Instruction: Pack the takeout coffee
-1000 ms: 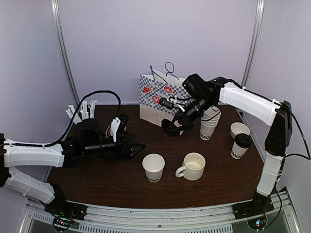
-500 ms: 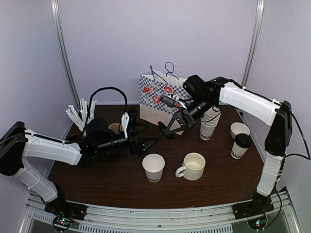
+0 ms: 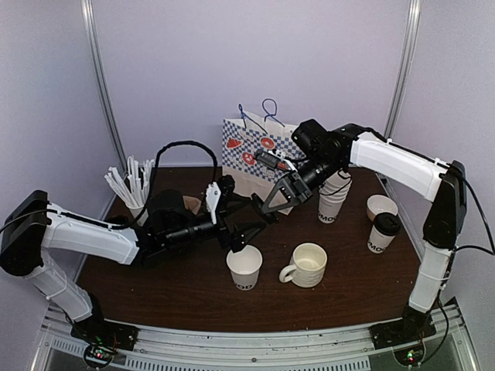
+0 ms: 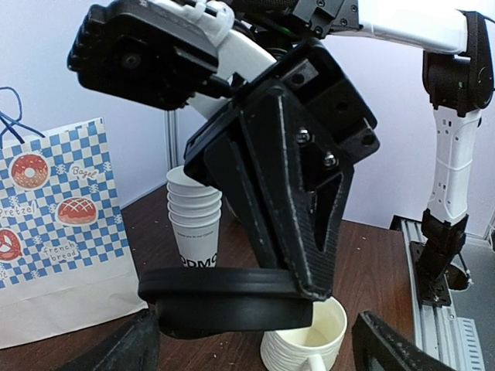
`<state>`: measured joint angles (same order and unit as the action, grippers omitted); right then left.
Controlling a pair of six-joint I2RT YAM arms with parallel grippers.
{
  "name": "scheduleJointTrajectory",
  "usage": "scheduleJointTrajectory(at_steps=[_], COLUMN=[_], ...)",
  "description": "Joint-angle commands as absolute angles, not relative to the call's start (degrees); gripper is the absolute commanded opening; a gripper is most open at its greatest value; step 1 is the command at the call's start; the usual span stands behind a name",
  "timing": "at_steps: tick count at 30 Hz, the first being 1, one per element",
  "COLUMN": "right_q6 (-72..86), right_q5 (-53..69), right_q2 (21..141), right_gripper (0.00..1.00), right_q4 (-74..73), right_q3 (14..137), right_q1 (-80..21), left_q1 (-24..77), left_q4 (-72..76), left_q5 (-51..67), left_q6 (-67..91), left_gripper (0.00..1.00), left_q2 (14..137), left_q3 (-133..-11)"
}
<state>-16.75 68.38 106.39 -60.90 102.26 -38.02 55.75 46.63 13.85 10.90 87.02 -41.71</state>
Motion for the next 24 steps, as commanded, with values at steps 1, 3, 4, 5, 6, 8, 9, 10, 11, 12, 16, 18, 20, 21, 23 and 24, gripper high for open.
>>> scheduleJointTrajectory(at_steps=[1, 3, 4, 5, 6, 8, 9, 10, 11, 12, 16, 18, 20, 21, 23, 24], right_q6=[-13.0, -11.5, -11.1, -11.0, -11.0, -10.8, -10.7, -10.5, -10.4, -10.5, -10.4, -10.4, -10.2, -10.0, -10.0, -9.9], right_q5=[72.2, 73.5, 73.9, 74.0, 74.1, 74.6, 74.8, 74.9, 74.8, 74.8, 74.5, 74.6, 75.0, 75.1, 75.3, 75.3], right_q2=[104.5, 104.7, 104.7, 104.9, 104.9, 104.8, 104.7, 104.6, 104.5, 104.4, 104.6, 104.8, 105.1, 105.2, 105.3, 105.3], right_gripper=[0.02, 0.02, 0.02, 0.02, 0.02, 0.02, 0.02, 0.02, 0.02, 0.02, 0.02, 0.03, 0.03, 0.03, 0.03, 0.03], right_q4=[-56.8, -55.4, -55.1, -54.9, -54.9, -54.6, -54.4, -54.2, -54.1, -54.0, -53.8, -53.7, -53.5, -53.4, -53.4, -53.4], right_q3=[100.9, 100.3, 100.1, 99.8, 99.6, 99.3, 99.1, 98.9, 98.8, 98.8, 98.5, 98.4, 98.5, 98.6, 98.8, 98.8], right_q1=[-38.4, -38.4, -38.4, -38.4, -38.4, -38.4, -38.4, -38.4, -38.4, -38.4, -38.4, -38.4, -38.4, -38.4, -38.4, -38.4], left_q1=[57.9, 58.1, 58.2, 58.3, 58.3, 58.4, 58.3, 58.3, 58.3, 58.4, 58.3, 58.4, 58.3, 58.4, 58.4, 58.4], left_q4=[50.3, 51.5, 51.8, 51.9, 51.9, 51.2, 50.9, 51.1, 51.2, 51.2, 51.4, 51.1, 50.4, 50.2, 50.0, 50.1], left_q5=[7.6, 5.6, 4.8, 4.1, 3.4, 2.0, 1.6, 1.4, 1.1, 1.0, 0.9, 0.9, 0.9, 0.9, 0.9, 0.9], left_q6=[7.2, 7.3, 7.3, 7.3, 7.3, 7.3, 7.2, 7.1, 7.1, 7.2, 7.7, 7.9, 8.0, 8.0, 8.1, 8.2], left_gripper=[0.90, 0.91, 0.91, 0.91, 0.91, 0.91, 0.91, 0.91, 0.91, 0.90, 0.88, 0.86, 0.85, 0.84, 0.84, 0.83], left_q2=[88.5, 89.2, 89.6, 89.9, 90.2, 90.6, 90.8, 91.0, 91.1, 91.2, 91.2, 91.3, 91.4, 91.4, 91.4, 91.4], left_q3=[-42.7, -42.7, -43.0, -43.2, -43.5, -44.2, -44.4, -44.5, -44.5, -44.6, -44.6, -45.0, -45.4, -45.4, -45.5, -45.4])
